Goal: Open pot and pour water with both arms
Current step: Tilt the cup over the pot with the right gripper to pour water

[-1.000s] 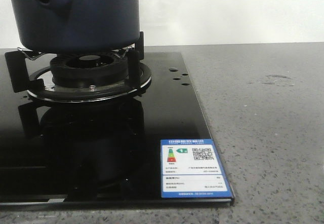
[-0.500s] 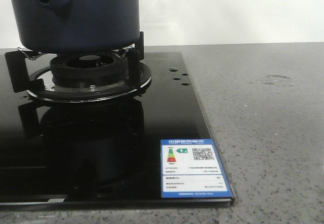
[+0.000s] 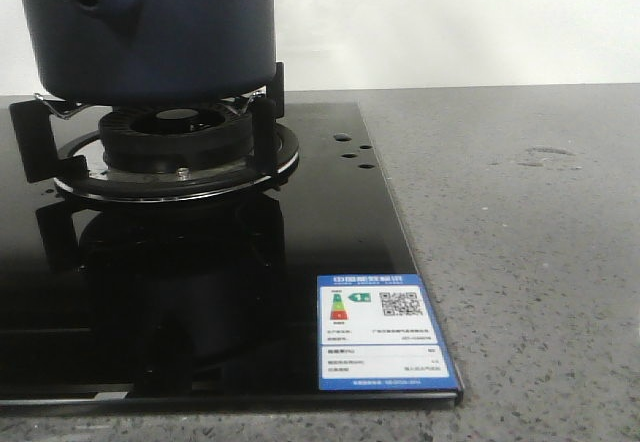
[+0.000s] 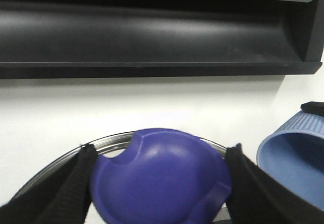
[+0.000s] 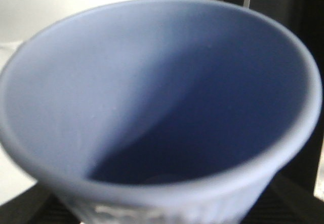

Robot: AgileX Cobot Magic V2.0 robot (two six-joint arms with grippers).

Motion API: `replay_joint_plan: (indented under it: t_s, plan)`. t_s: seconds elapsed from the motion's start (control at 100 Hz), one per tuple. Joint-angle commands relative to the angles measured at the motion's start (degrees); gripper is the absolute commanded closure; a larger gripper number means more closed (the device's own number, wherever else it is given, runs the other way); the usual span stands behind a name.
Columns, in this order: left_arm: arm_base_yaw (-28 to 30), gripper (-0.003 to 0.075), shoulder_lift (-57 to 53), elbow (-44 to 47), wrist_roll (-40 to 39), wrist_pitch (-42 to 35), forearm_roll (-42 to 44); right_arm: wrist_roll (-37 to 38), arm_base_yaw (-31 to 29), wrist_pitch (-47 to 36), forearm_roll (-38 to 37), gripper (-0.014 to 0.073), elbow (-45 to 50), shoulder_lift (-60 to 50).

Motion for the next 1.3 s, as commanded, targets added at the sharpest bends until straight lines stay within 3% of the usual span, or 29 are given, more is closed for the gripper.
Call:
replay_joint_plan:
  t_s: [0.0, 0.3, 0.6, 0.73, 0.82, 0.98, 1.15, 1.29]
  plan:
    - [0.13, 0.038, -0.9, -2.14, -0.1, -6.0, 0.17, -0.01, 0.35, 0.08, -2.82, 0.0268, -2.25, -2.64]
    - [0.13, 0.038, -0.9, -2.14, -0.1, -6.0, 0.17, 1.86, 0.35, 0.8, -2.82, 0.0268, -2.25, -2.64]
    - [0.13, 0.038, -0.9, -2.14, -0.1, -6.0, 0.17, 20.58, 0.35, 6.39, -2.04, 0.0268, -2.25, -3.43]
    - [0.13, 0.038, -0.9, -2.14, -0.1, -6.0, 0.17, 30.74, -0.47, 6.04, 5.37, 0.0268, -2.25, -6.11]
    - [0.13, 0.038, -0.9, -2.14, -0.1, -6.0, 0.17, 33.53, -2.13, 5.26, 11.22, 0.0268, -2.25, -8.34]
    - [0.13, 0.038, -0.9, -2.14, -0.1, -6.0, 0.17, 35.21, -6.66, -0.65, 20.56, 0.0268, -0.21, -13.21]
    - [0.13, 0.038, -0.9, -2.14, -0.1, -6.0, 0.17, 48.57, -13.26, -10.43, 20.96, 0.0268, 9.36, -20.52]
    - [0.13, 0.038, -0.9, -2.14, -0.1, -6.0, 0.17, 54.93, -20.45, -19.22, 20.96, 0.0268, 18.92, -26.92]
